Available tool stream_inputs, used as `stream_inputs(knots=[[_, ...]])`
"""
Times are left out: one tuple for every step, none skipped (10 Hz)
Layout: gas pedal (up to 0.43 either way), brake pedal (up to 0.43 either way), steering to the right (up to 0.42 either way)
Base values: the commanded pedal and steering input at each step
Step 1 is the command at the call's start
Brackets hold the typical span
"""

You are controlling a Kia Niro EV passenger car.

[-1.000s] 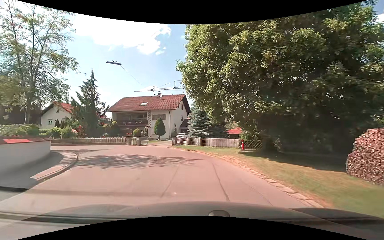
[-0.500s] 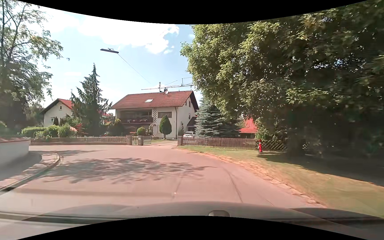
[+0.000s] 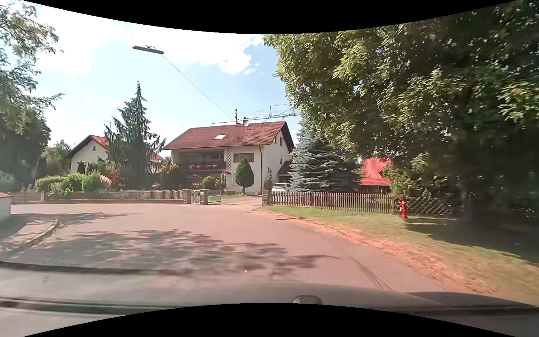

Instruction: Follow the waypoints while adhering to traffic rules and regulations

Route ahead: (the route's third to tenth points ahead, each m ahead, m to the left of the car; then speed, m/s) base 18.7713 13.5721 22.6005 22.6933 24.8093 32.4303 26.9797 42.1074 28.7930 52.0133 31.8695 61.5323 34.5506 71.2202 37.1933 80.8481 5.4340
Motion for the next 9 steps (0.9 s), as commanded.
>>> stream_inputs(knots=[[0.079, 0.000, -0.151], [0.079, 0.000, -0.161], [0.079, 0.000, -0.174], [0.079, 0.000, -0.179], [0.079, 0.000, -0.179], [0.079, 0.000, -0.178], [0.087, 0.000, -0.178], [0.087, 0.000, -0.179], [0.087, 0.000, -0.184]])
